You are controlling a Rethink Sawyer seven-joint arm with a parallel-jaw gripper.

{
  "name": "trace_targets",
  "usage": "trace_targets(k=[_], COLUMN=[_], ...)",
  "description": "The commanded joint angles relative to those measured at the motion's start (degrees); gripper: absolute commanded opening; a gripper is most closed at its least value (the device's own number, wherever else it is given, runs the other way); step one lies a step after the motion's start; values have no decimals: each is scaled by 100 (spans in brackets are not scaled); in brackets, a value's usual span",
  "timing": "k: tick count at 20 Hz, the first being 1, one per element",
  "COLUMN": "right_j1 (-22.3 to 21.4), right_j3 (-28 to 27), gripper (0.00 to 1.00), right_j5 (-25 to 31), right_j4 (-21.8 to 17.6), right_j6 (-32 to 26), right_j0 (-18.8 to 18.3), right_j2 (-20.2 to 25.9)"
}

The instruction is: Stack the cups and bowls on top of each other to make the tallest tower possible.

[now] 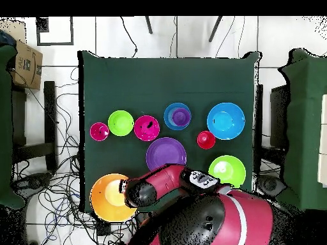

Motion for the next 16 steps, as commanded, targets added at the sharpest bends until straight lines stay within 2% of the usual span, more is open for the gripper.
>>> trace_targets(k=[1, 16], right_j1=[39, -45], right_j3=[-297, -325], gripper=[100, 100], right_j5=[326, 499], right_j4=[-147, -57], right_j6=[-549, -569], right_j0=[-35, -23], right_j2=[464, 594])
